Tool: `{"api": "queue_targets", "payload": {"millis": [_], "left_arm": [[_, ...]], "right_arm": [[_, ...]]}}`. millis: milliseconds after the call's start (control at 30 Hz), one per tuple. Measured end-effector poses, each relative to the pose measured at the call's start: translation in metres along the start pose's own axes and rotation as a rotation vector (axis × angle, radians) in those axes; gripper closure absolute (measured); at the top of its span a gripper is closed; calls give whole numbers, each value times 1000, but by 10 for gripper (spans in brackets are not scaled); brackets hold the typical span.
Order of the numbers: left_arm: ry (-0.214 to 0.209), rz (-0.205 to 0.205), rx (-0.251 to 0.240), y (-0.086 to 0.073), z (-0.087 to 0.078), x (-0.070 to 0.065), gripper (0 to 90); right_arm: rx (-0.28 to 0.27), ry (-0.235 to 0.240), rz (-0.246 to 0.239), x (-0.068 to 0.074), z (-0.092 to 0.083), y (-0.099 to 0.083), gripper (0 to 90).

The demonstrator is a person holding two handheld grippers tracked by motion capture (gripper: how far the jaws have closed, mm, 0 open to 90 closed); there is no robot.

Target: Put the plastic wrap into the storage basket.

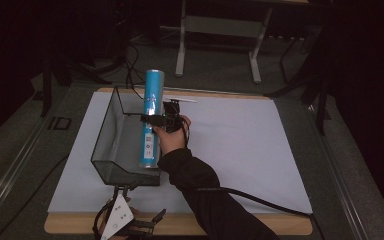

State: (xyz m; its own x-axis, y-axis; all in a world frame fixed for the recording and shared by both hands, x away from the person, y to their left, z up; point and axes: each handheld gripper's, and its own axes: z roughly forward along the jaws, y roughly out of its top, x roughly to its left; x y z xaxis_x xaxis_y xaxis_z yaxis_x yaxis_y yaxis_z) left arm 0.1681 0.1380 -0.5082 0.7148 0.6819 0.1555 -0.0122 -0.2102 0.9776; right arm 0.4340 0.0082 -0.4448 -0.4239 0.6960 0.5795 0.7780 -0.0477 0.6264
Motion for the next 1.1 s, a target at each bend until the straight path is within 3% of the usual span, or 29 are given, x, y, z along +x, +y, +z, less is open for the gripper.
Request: {"api": "queue_targets", "payload": {"millis": [100,367,800,1000,1100], "left_arm": [[-4,0,-1,0,1,0,1],[-11,-9,-6,0,-1,1,1],[-15,-20,-14,0,-1,3,1],[-22,-23,-11,0,-1,3,1],[-26,-25,-14,0,-1,3,1]], "right_arm": [[30,2,24,-2,6,-9,319],[75,-49,15,-2,14,-26,318],[134,-108,1,-6,21,-25,304],[176,-167,-37,-4,28,-27,283],[183,-193,-84,0,28,-27,271]]}}
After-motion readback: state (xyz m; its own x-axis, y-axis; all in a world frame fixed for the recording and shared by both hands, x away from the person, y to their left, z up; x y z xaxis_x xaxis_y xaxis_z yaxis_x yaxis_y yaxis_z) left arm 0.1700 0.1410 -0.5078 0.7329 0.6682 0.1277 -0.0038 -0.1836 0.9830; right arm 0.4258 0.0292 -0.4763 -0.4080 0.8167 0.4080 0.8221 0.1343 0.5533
